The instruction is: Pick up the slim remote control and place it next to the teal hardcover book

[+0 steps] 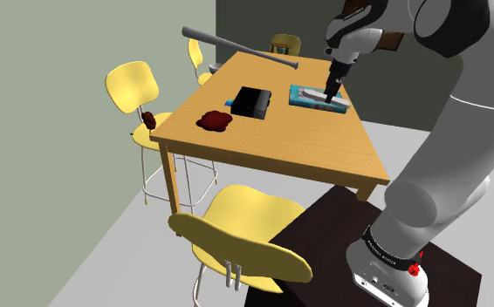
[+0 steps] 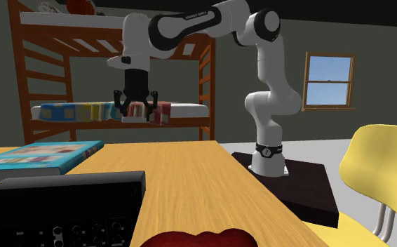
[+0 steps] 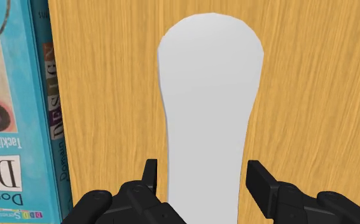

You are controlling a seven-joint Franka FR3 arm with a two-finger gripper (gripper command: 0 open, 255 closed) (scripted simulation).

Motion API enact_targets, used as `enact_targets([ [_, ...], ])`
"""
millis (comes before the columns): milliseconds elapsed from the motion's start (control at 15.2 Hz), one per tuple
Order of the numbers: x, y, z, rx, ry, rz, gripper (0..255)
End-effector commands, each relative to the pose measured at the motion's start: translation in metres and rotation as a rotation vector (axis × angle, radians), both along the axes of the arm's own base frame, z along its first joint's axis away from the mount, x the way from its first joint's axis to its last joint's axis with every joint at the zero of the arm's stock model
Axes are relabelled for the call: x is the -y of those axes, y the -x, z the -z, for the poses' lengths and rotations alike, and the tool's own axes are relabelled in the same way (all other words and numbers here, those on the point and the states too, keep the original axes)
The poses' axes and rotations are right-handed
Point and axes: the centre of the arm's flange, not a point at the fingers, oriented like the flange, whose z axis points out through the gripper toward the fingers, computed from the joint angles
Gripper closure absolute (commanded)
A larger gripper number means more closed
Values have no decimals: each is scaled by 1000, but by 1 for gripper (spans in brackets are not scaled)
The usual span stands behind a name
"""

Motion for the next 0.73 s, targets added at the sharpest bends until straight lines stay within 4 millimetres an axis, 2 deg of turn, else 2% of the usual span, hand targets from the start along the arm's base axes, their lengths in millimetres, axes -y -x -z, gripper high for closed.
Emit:
enact_targets([
  [0, 25, 11, 0, 1, 0, -1, 255],
  [330, 81, 40, 0, 1, 0, -1, 255],
  [660, 81, 40, 26, 1, 0, -1, 255],
])
